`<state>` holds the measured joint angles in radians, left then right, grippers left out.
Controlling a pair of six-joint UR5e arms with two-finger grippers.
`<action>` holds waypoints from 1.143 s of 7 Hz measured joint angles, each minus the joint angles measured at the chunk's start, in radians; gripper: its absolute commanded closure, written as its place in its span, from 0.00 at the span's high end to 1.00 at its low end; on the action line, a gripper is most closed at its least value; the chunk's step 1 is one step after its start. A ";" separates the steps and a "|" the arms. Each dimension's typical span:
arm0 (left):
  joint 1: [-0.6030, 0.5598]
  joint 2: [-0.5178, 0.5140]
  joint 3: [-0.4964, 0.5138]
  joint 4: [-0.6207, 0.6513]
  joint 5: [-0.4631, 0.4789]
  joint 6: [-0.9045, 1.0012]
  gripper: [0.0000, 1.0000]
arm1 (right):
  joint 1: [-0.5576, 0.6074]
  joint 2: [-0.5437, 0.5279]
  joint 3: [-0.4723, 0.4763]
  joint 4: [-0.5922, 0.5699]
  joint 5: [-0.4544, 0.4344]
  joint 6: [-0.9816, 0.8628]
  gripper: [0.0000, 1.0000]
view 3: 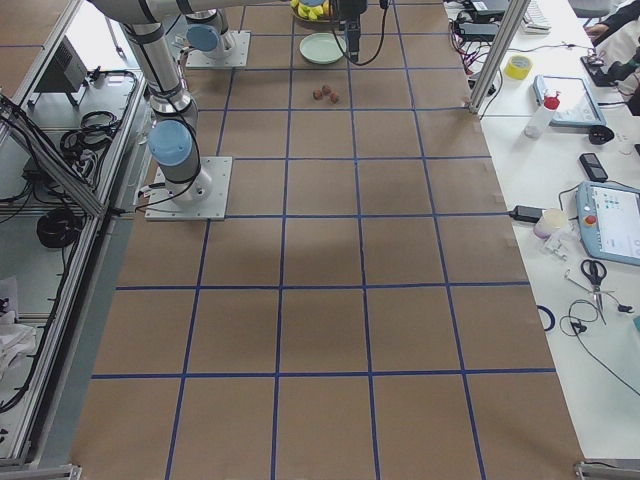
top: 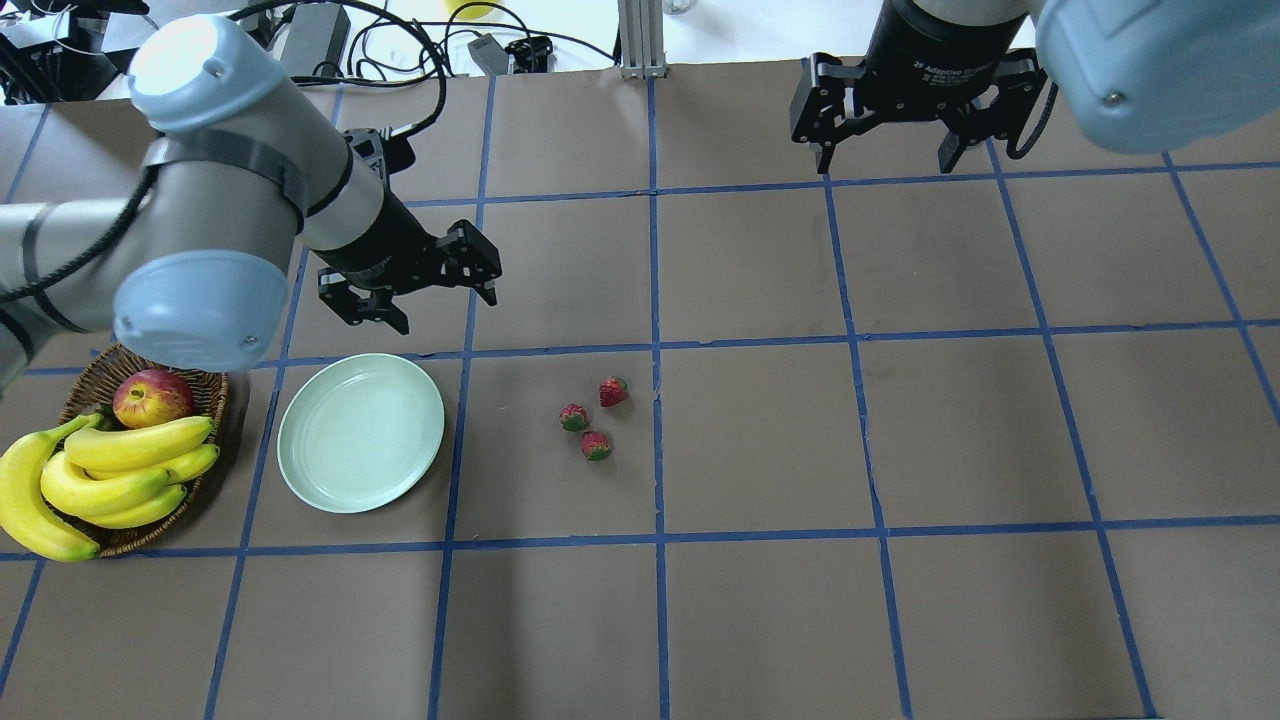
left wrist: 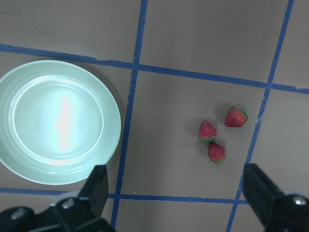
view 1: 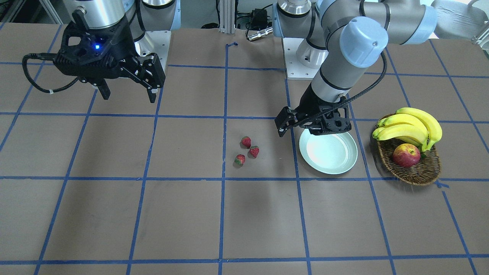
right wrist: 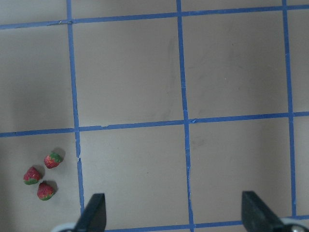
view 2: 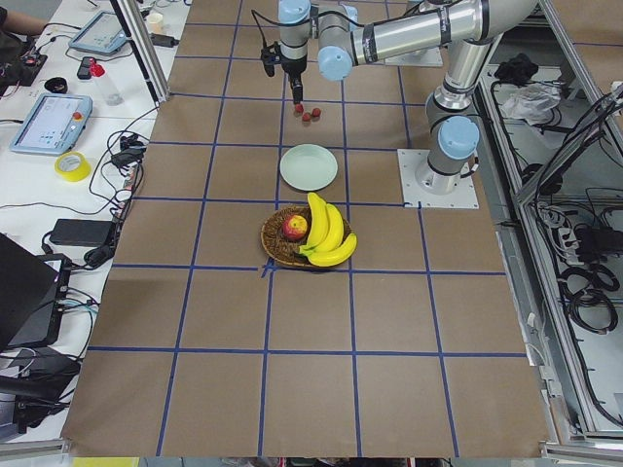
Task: Collect all strawberries into plate
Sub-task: 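Lower the left gripper and grasp one strawberry from the cluster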
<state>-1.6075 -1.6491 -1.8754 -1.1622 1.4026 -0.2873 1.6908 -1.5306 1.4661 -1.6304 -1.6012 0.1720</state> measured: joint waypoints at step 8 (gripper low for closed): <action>-0.164 -0.274 -0.064 0.193 -0.009 -0.305 0.89 | -0.002 -0.013 0.015 0.001 -0.003 -0.102 1.00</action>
<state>-1.7717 -1.9235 -1.9396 -0.9694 1.3932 -0.5926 1.6888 -1.5441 1.4816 -1.6293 -1.6047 0.0696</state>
